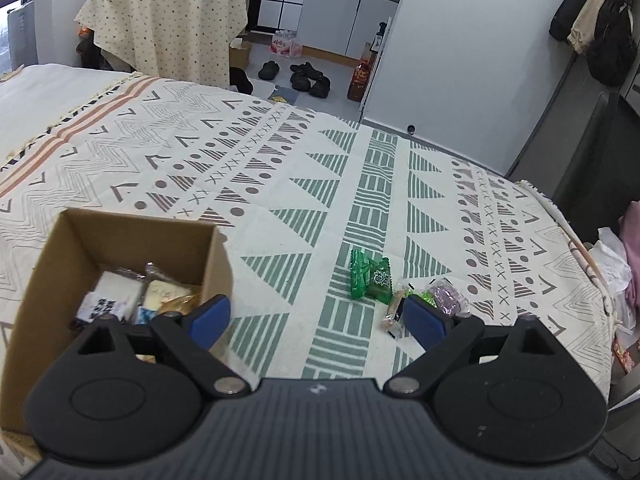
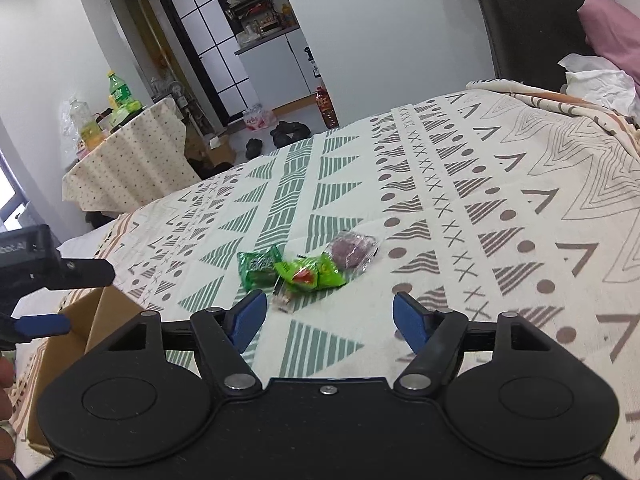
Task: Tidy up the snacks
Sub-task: 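Move both grippers to the green and purple candies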
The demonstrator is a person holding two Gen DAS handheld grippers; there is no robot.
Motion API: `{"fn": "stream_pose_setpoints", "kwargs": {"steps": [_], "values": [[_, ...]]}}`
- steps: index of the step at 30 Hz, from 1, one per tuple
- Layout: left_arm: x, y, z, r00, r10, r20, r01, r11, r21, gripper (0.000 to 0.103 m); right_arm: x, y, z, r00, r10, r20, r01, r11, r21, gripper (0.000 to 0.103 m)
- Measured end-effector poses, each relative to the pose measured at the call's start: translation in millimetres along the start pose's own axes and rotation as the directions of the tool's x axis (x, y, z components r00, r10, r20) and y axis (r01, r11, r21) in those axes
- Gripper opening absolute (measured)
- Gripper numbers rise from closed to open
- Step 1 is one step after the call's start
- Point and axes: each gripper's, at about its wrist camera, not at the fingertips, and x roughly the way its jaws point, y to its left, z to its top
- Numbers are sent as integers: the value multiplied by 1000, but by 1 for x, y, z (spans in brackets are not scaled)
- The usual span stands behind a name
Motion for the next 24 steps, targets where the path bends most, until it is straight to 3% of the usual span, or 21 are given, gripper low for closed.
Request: {"fn": "stream_pose_setpoints", "kwargs": {"steps": [5,9,15,24], "values": [[29,-12,1,998,-15,-53,16,1000,13,82,17,-8,6,1000,-20,-3,20,1000,-5,63],[54,-23,1,994,-38,-102,44,997,56,66,30,-13,12,1000,-13,-10,13,1000,-10,62],[89,-32,-4,985,-62,-163,72,996,55,53,50,-19,17,999,-18,-32,17,1000,-11,61],[126,-44,-5,969,-118,-216,129,991,41,47,79,-23,23,998,-30,-51,28,999,-41,61]]}}
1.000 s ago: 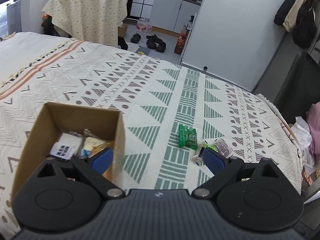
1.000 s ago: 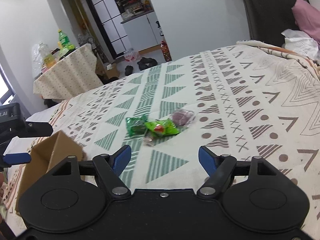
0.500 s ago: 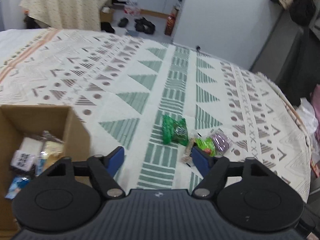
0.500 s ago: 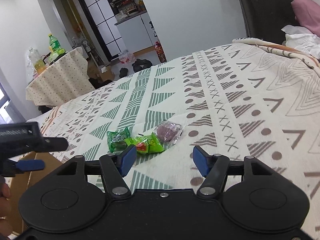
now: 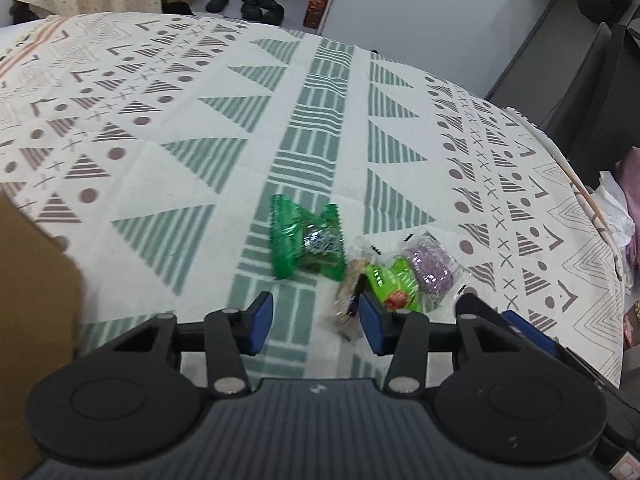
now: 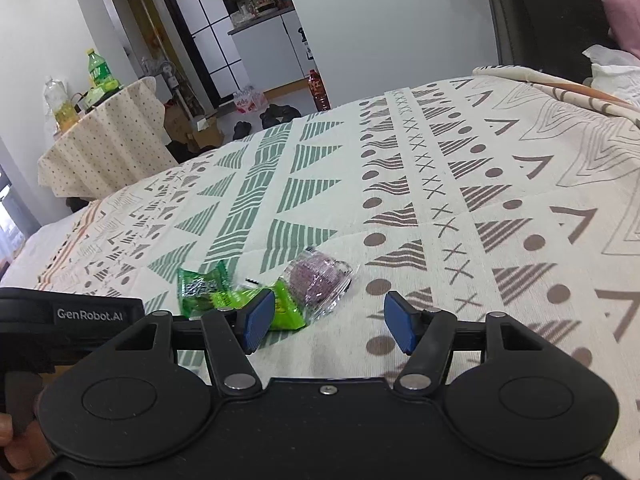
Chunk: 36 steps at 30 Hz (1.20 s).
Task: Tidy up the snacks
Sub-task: 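Move both grippers to the green and purple candies, then grasp a small clear candy with the left gripper while the right grasps the purple candy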
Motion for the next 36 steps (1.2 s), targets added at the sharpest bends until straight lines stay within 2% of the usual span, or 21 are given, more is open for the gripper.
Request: {"fn": "stream_pose_setpoints", "kwargs": {"steps": [10,12,16,28,30,34,36], "values": [[28,-10,6,999,-22,-40,21,1000,-9,39,25,-4,5,1000,-12,-17,11,999,-35,61],[30,-11,7,998,-31,-46,31,1000,1,28,29,-4,7,1000,-19,-15,19,999,-48,61],[29,-12,6,998,-28,-51,29,999,16,16,34,-6,10,1000,-4,-12,4,998,-55,61],[7,7,3,1000,19,-14,-20,997,-77,15,53,7,17,999,33,-24,-35,992,-120,61],[1,10,4,1000,26,-2,-26,995,-94,15,59,9,18,998,23,-53,-30,991,-133,58],[-13,13,5,999,39,21,-37,993,-111,15,57,15,14,995,4,-97,-22,982,-190,45],[-20,15,4,998,46,31,-42,992,-115,15,52,17,15,992,29,-120,-51,981,-187,41]]}}
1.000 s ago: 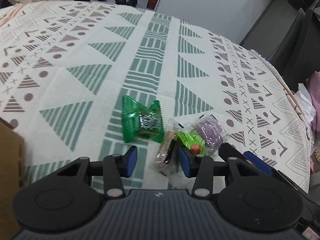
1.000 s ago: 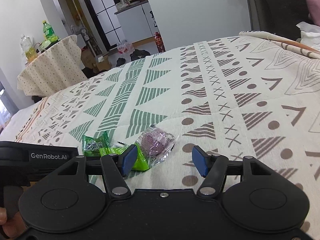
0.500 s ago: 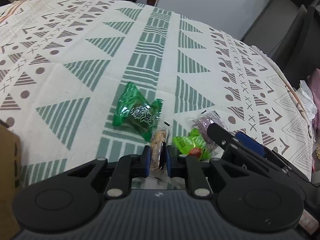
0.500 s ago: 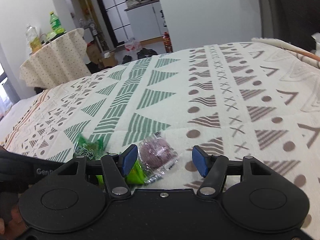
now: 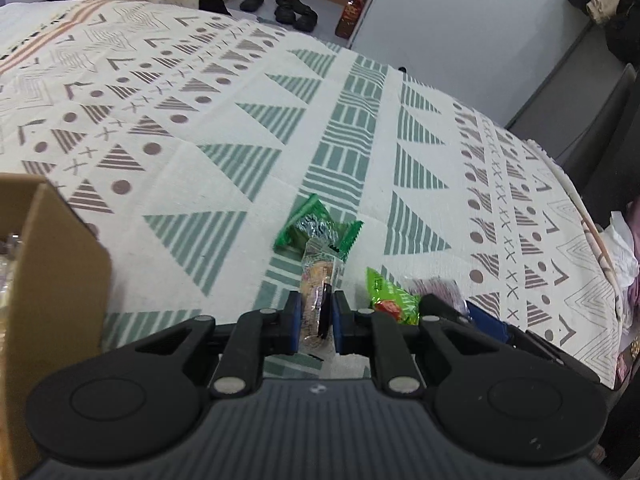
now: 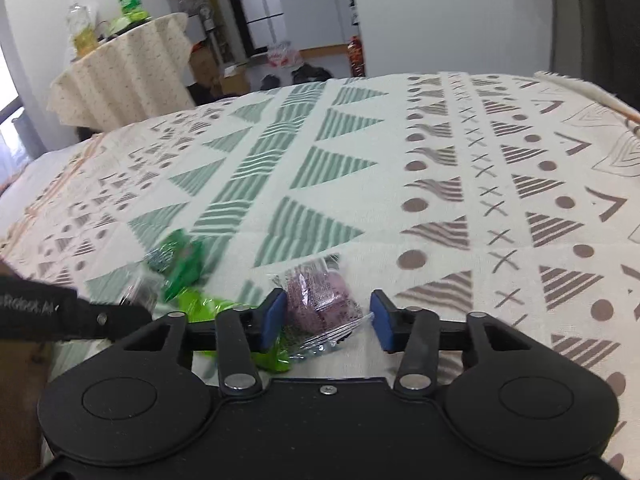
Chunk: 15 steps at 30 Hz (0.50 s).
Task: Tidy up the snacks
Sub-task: 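Grasp a small clear candy with the left gripper while the right grasps the purple candy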
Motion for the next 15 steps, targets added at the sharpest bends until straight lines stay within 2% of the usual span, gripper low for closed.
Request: {"fn": "stream_pose_setpoints", "kwargs": {"steps": [6,9,15], "values": [[-24,7,1,999,21,40,-20,999,-27,15,-17,11,2,1000,-3,-2,3,1000,-28,38],[-38,11,1,998,34,59,-32,999,-39,15,-28,14,6,1000,5,15,-5,1000,-26,34],[-62,21,2,994,54,96,-49,997,-61,15,-44,24,10,998,35,59,-33,999,-31,34]]}}
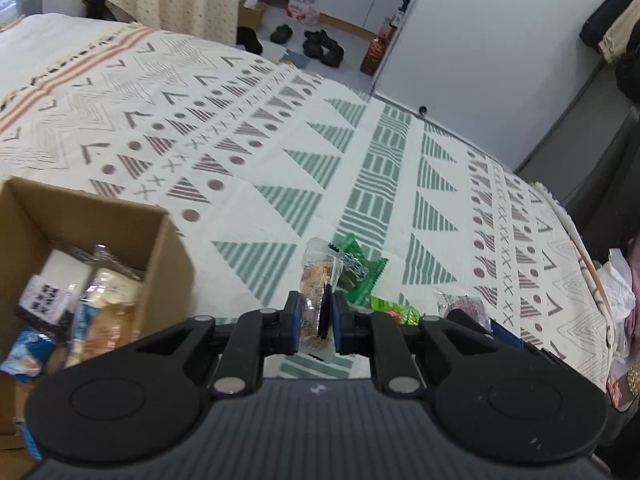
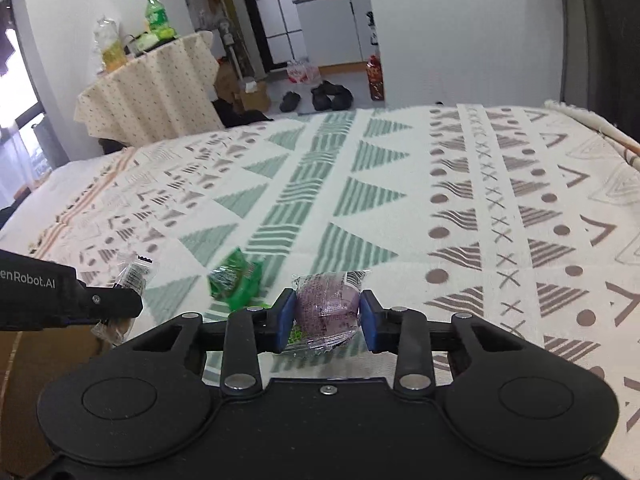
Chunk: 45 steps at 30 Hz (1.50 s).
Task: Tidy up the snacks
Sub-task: 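Grasp a small clear candy with the left gripper while the right grasps the purple candy, then carry the clear and purple candies over the box and open both grippers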
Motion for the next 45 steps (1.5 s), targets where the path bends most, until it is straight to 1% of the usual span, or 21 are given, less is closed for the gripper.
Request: {"fn": "stream_pose_setpoints", "kwargs": {"steps": [3,9,16,21,25,31,33,37,41,45], "values": [[-11,8,1,1000,16,13,-16,1000,-14,15,-5,6,1,1000,11,21,-10,1000,-8,33],[-37,30,4,996,67,54,-64,996,-54,15,-19,19,7,996,56,65,-57,998,12,33],[-63,60,8,988,124,92,-115,988,-100,15,-34,49,12,984,123,131,-121,992,-28,33],[-82,80,9,980,163,113,-147,979,-139,15,-41,71,10,974,168,149,-162,985,-50,33],[-92,96,10,977,183,114,-163,973,-166,15,-45,89,10,966,206,158,-198,978,-65,33],[-109,120,18,970,205,129,-175,962,-208,15,-54,113,6,949,257,183,-245,966,-88,33],[-114,128,21,968,212,135,-179,959,-221,15,-56,119,6,942,280,185,-270,960,-77,33],[-118,146,26,964,226,139,-187,950,-250,15,-55,130,5,934,302,191,-293,953,-77,33],[-116,155,27,968,214,131,-176,951,-254,15,-52,143,1,927,328,182,-314,944,-100,33],[-110,160,25,976,193,106,-161,953,-256,15,-48,156,-4,927,339,162,-324,939,-114,33]]}}
